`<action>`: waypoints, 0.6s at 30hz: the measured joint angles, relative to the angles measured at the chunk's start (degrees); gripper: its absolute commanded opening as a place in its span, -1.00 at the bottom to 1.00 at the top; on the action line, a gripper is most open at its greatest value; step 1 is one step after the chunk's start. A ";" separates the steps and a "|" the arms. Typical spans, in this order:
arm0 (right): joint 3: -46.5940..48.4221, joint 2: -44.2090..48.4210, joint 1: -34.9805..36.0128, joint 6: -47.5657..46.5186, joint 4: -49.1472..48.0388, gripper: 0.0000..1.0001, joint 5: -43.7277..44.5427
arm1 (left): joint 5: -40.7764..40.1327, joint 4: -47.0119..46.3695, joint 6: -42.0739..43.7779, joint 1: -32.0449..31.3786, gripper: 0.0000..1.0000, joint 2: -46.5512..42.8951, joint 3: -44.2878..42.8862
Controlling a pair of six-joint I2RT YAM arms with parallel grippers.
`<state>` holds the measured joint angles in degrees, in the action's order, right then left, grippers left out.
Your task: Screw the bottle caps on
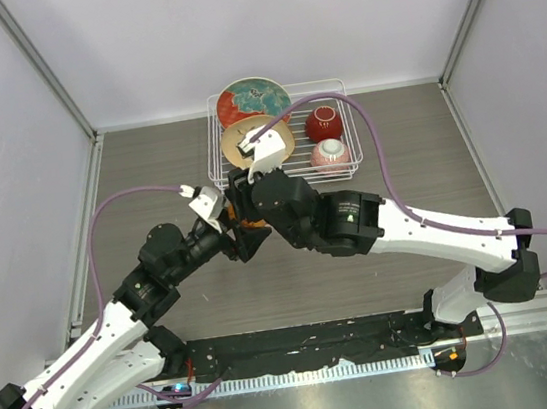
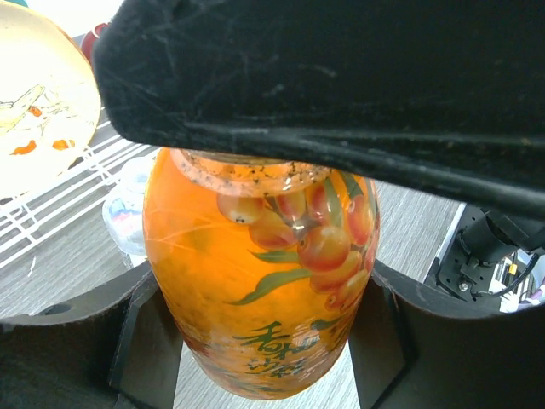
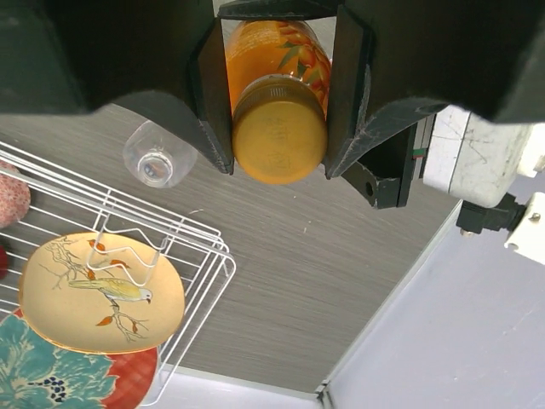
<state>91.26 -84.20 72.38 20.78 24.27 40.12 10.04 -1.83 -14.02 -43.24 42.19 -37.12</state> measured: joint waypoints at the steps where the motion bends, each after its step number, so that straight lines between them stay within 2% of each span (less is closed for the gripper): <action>1: 0.63 -0.52 0.24 0.46 0.57 -0.22 1.03 | -0.04 0.00 -0.02 0.00 -1.00 0.00 0.07; 2: 1.40 -1.03 0.33 0.74 1.25 0.01 1.68 | -0.09 0.00 -0.11 0.04 -1.00 -0.04 0.17; 3: 2.16 -1.53 0.35 0.87 1.92 0.47 1.92 | -0.24 -0.09 -0.28 0.09 -1.00 -0.09 0.31; 4: 2.75 -1.92 0.39 0.87 2.40 0.58 1.73 | -0.37 -0.22 -0.37 0.17 -1.00 -0.22 0.55; 10: 3.93 -2.01 0.15 0.74 3.76 0.95 -2.38 | -0.57 -2.34 -0.52 0.24 -1.00 -2.05 1.57; 18: 5.35 4.33 0.33 -2.40 6.93 0.99 -12.52 | 1.62 -6.91 -2.08 0.52 -1.00 -3.87 1.57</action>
<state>96.62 -79.88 72.71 18.37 31.20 27.59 11.66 -8.73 -16.10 -42.72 38.33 -35.55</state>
